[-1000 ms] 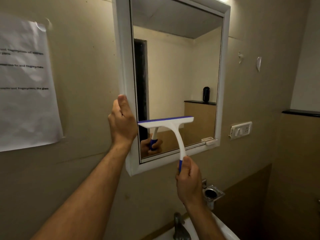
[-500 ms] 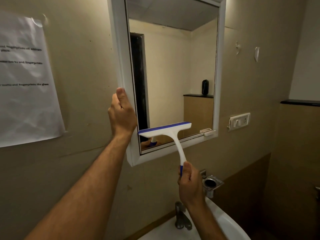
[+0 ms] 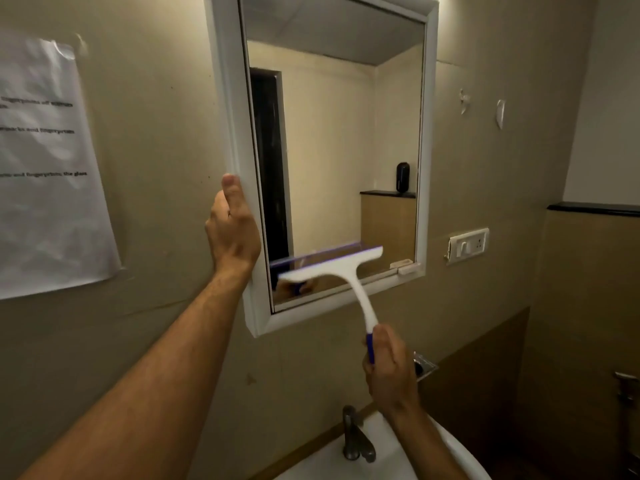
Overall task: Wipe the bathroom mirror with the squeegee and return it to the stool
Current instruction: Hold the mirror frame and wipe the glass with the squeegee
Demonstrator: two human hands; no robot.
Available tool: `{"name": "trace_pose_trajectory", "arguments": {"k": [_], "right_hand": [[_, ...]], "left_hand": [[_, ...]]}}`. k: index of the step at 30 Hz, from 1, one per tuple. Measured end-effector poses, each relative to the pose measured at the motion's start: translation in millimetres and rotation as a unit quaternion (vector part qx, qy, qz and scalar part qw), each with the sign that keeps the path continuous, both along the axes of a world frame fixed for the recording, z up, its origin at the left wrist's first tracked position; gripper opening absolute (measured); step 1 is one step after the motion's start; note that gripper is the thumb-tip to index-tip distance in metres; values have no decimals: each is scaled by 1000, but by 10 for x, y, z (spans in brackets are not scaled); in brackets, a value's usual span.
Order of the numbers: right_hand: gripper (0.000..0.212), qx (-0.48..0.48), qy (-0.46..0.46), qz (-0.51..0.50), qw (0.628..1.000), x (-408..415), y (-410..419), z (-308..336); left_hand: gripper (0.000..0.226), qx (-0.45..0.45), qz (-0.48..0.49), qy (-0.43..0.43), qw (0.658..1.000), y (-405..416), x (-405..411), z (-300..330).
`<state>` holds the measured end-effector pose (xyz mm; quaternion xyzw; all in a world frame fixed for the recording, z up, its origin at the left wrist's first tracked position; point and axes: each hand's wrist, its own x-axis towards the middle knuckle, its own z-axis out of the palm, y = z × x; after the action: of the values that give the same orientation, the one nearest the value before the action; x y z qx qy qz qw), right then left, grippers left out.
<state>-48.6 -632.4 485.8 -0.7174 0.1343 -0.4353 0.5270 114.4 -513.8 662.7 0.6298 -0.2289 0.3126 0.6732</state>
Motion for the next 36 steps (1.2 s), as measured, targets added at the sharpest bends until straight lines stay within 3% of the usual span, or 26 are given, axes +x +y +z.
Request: {"name": "trace_pose_trajectory", "arguments": {"k": [2,6,8,13,18,27,36], "right_hand": [[34,23,-66,59,996,-30,-59,451],[27,33,-165,151,974,-9,-177,1559],[20,26,-209,176,962,30,-203,2092],[18,32,-239,206,948,215,-229,2976],[19,48,-225,242,943,424,-277,3039],[25,-1,-161,237,958,485,-453,2191],[23,0,-203,302,931,429,-126,2997]], "left_hand": [[68,15,-1,14,1000,17,3,80],[42,30,14,2,999,49,-34,531],[41,19,31,-12,999,59,-45,858],[51,-2,43,-11,999,-29,-10,1433],[61,-16,92,-38,995,-121,59,1336],[62,-21,108,-63,992,-148,112,1322],[61,-26,115,-74,990,-166,102,1305]]}}
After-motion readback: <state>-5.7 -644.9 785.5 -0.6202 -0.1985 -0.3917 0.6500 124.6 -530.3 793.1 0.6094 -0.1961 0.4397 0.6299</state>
